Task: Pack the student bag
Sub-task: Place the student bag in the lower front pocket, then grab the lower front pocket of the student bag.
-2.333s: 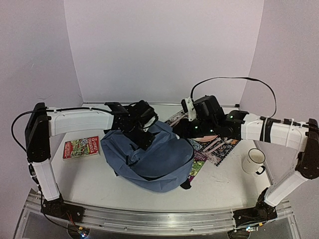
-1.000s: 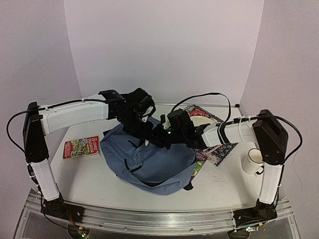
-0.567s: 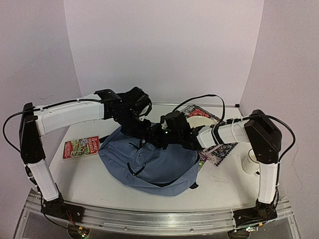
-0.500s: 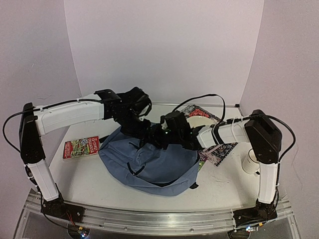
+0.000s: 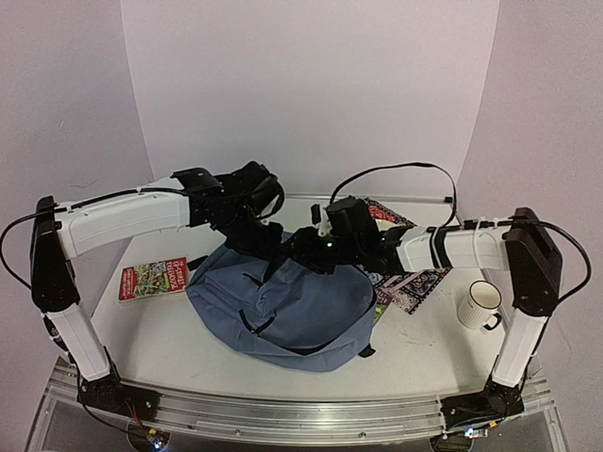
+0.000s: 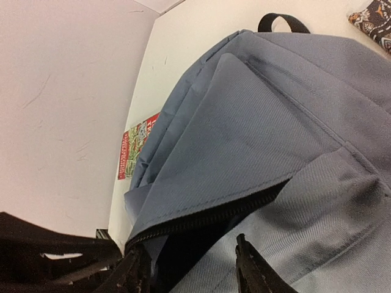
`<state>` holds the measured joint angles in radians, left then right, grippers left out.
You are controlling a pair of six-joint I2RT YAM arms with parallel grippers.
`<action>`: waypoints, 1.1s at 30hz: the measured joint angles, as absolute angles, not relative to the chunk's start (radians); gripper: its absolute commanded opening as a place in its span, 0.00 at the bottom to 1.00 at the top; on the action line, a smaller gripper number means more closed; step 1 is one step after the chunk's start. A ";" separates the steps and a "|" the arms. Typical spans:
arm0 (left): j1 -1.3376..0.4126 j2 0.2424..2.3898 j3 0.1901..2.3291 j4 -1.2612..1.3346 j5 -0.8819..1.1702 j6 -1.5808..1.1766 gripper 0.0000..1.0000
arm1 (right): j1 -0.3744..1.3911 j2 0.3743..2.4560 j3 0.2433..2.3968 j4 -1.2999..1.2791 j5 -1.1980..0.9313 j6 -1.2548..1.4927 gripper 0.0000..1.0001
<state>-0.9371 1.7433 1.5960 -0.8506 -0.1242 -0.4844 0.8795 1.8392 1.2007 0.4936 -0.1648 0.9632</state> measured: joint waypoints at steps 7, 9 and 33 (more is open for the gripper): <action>-0.932 1.639 1.517 -0.818 -0.162 -0.521 0.64 | 0.882 1.715 1.190 0.330 -0.126 0.747 0.49; -0.925 1.598 1.470 -0.817 -0.165 -0.540 0.69 | 0.889 1.687 1.192 0.283 -0.106 0.673 0.49; -0.850 1.350 0.976 -0.664 -0.158 -0.917 0.77 | 1.119 2.045 1.749 -0.186 0.012 0.197 0.45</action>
